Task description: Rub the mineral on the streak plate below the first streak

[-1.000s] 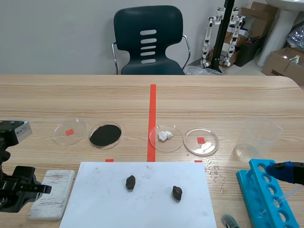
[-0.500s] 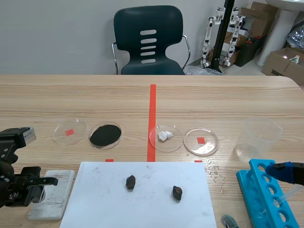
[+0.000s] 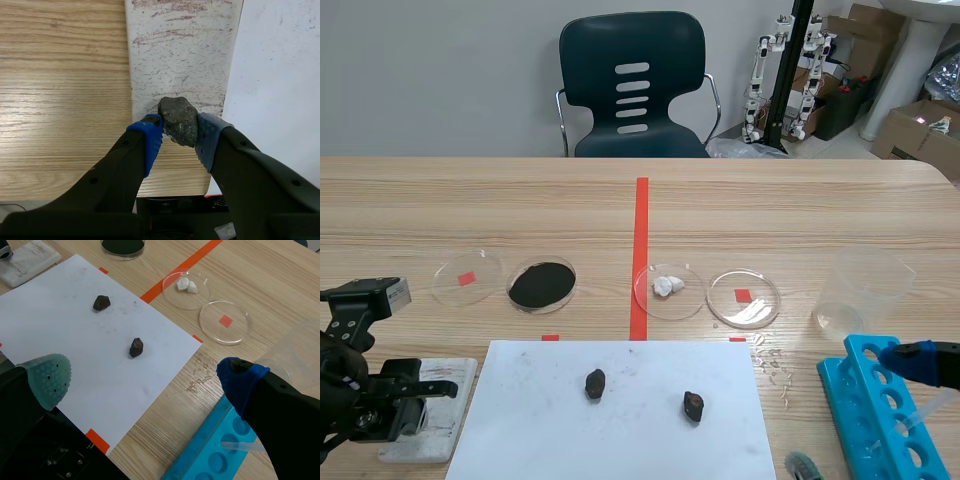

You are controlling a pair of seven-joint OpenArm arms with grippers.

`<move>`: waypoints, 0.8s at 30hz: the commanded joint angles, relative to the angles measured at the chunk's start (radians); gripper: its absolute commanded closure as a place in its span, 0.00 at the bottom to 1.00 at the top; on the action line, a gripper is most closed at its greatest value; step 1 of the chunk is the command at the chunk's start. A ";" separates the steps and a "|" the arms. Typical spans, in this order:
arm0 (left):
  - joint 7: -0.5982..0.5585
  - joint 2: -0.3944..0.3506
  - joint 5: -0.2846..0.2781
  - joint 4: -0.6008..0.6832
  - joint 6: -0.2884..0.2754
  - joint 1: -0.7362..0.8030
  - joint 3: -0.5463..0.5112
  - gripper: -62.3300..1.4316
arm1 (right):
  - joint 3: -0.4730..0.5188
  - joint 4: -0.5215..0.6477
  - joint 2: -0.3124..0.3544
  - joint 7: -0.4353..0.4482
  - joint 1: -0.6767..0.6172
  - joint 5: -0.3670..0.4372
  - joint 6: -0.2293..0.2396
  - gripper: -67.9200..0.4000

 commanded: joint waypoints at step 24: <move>-0.029 -0.004 0.031 -0.074 0.032 -0.031 0.051 0.78 | 0.003 0.013 0.005 0.018 0.006 0.011 0.000 0.10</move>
